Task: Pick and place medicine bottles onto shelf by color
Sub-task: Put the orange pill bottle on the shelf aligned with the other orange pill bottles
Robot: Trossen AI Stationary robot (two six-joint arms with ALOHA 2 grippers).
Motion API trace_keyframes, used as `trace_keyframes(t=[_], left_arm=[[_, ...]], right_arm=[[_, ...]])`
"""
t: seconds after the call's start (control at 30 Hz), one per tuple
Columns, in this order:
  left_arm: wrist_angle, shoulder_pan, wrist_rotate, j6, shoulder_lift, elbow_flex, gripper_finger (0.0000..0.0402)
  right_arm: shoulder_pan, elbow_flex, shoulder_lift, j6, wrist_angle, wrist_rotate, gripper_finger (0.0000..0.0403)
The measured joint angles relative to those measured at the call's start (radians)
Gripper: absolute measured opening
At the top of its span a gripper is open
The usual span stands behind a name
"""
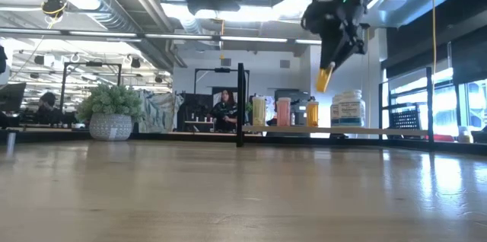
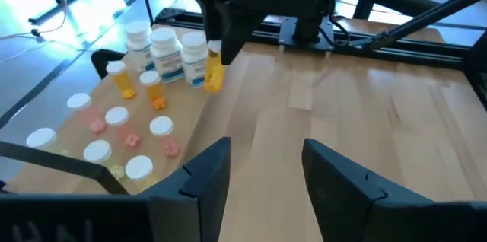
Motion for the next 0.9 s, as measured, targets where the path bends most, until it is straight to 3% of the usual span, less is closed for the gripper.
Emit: trace_keyframes(t=[0.27,0.9], left_arm=[[-0.003,-0.001,0.000,0.001,0.000,0.000,0.0157],[-0.003,-0.001,0.000,0.001,0.000,0.000,0.0157]], right_arm=[[-0.086,0.000,0.110,-0.037,0.003,-0.021,0.0117],[-0.091,0.000,0.238,-0.111,0.079,0.059,0.0117]])
